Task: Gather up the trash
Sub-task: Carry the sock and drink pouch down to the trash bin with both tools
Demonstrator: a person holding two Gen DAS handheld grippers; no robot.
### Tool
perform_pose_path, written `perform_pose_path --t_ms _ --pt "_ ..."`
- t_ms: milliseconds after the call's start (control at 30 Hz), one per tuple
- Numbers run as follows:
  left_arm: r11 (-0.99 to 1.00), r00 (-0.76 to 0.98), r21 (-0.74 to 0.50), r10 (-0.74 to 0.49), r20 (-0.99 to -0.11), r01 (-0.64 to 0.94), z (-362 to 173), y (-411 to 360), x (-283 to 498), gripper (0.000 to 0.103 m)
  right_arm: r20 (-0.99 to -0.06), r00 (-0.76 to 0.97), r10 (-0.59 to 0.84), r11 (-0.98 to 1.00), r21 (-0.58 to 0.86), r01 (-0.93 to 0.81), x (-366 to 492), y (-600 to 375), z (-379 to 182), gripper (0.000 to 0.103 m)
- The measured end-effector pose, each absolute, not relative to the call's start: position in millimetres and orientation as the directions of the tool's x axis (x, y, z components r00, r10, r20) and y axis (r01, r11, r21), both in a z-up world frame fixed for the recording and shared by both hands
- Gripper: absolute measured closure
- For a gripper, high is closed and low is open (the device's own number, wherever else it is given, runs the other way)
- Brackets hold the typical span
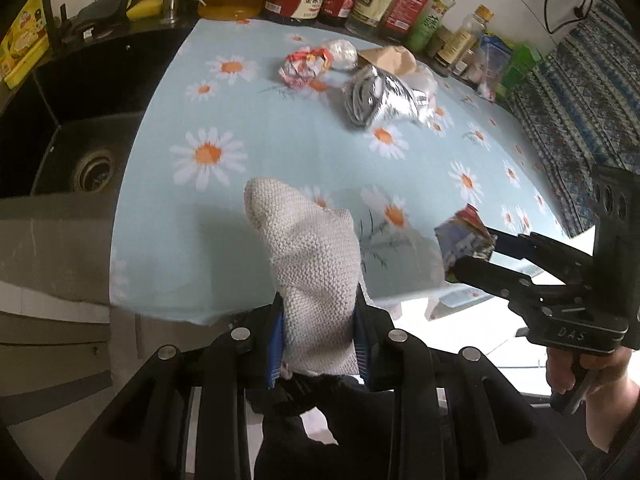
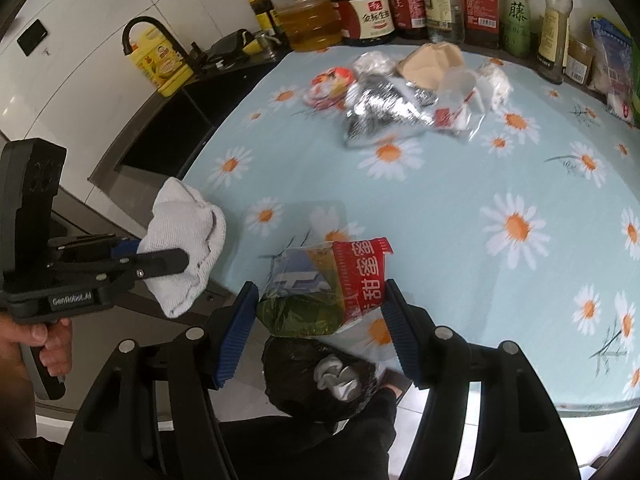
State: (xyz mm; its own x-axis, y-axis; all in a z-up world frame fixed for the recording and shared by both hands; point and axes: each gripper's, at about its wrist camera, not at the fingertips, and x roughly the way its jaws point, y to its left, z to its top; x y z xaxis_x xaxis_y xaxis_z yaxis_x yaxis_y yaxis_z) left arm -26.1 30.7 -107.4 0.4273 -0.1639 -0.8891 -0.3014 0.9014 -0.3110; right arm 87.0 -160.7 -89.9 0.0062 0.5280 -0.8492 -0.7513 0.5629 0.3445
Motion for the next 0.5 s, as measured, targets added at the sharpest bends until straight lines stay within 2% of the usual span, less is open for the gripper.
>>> perform_pose_path --t_ms 500 --pt "0.888 0.365 -0.349 -0.231 -0.902 -0.301 -136 24 -80 0.076 -0.865 -0.061 0.499 0.542 0.366 -0.757 26 -155 -111 0.04"
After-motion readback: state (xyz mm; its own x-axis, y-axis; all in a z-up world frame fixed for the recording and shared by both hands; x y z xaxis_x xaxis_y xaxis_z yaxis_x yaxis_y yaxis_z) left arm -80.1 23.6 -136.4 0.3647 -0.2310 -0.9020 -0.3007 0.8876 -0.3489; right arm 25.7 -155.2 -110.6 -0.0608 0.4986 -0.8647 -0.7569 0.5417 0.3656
